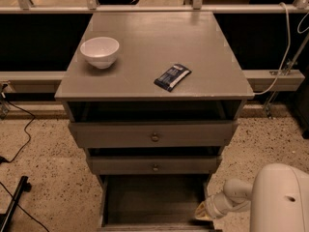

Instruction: Open bottom drawer

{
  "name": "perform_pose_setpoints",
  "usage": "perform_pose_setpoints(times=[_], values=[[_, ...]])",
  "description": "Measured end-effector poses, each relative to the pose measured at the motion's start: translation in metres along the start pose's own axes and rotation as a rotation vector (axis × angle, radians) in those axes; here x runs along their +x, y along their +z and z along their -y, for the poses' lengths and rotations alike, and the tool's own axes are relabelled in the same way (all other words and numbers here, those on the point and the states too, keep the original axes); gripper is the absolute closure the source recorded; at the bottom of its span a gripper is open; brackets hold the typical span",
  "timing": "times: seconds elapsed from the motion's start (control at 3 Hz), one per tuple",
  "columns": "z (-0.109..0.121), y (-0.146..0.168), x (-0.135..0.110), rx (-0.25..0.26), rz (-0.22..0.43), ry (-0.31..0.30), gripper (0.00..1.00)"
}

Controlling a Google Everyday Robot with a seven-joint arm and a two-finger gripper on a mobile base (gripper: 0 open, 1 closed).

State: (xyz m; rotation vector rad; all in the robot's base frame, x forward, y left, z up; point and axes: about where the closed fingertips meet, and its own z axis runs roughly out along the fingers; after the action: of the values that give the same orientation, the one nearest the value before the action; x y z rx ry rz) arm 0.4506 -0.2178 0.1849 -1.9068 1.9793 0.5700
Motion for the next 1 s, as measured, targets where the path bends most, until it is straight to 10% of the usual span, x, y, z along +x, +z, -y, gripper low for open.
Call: perform_pose_setpoints(times=[1.0], values=[[0.038,0.061,-0.003,0.063,0.078,-0.09,1.0]])
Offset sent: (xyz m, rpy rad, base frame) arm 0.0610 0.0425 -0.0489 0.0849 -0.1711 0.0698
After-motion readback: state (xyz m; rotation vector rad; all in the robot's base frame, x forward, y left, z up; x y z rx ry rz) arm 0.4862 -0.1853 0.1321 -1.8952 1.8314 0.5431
